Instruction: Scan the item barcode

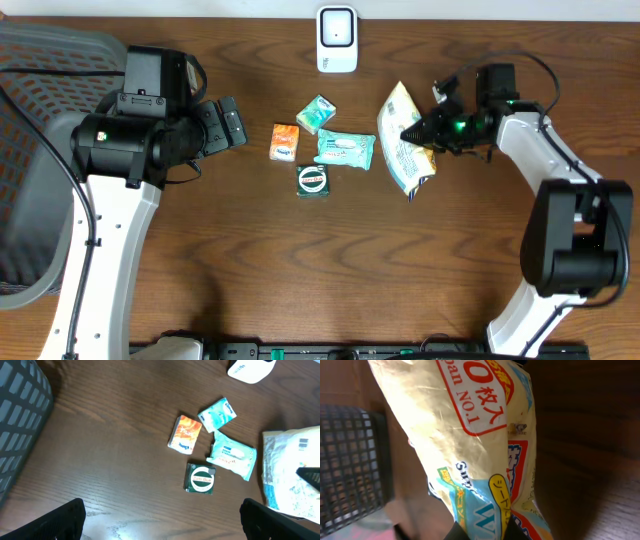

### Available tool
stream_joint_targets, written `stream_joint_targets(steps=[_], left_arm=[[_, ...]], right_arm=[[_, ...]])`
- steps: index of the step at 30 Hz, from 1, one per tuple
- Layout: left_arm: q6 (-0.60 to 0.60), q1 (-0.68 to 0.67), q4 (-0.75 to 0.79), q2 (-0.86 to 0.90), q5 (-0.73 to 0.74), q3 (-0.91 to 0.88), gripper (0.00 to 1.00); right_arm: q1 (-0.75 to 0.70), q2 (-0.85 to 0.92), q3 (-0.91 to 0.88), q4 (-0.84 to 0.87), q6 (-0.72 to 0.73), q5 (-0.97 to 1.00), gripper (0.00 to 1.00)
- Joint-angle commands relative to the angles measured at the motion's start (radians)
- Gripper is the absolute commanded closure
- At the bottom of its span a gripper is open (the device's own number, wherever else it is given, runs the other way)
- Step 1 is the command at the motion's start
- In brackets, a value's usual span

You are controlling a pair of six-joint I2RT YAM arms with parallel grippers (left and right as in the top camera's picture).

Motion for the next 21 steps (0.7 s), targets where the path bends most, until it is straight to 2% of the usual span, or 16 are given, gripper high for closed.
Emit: stream_joint_targets(steps=[1, 2, 7, 12, 15, 17, 21], left_arm=[[0.006, 0.004, -0.003, 0.000, -0.006, 0.012, 0.02], [0.006, 0.004, -0.003, 0.000, -0.006, 0.012, 0.02], [0.006, 0.004, -0.003, 0.000, -0.006, 0.012, 0.02], [0.006, 0.004, -0.003, 0.000, -0.006, 0.012, 0.02], [0.006, 0.004, -0.003, 0.000, -0.006, 0.012, 0.02], [0.006, 0.004, -0.003, 0.000, -0.006, 0.012, 0.02], [0.006, 0.004, -0.003, 0.000, -0.006, 0.012, 0.02]], right_arm=[[-0.047, 0.039, -0.004, 0.000, -0.032, -0.095, 0.99], [-0.058, 0.046, -0.004, -0.003, -0.031, -0.060, 0.99], [-0.105, 0.038, -0.003, -0.053, -0.031, 0.173, 0.74], [-0.135, -0.021, 0.002, -0.113, -0.049, 0.305, 0.55], [-0.140, -0.071, 0.002, -0.117, -0.058, 0.306, 0.25], [-0.140, -0.103, 0.002, -0.120, -0.058, 0.306, 0.12], [-0.140, -0.147, 0.002, -0.150, -0.058, 0.306, 0.09]])
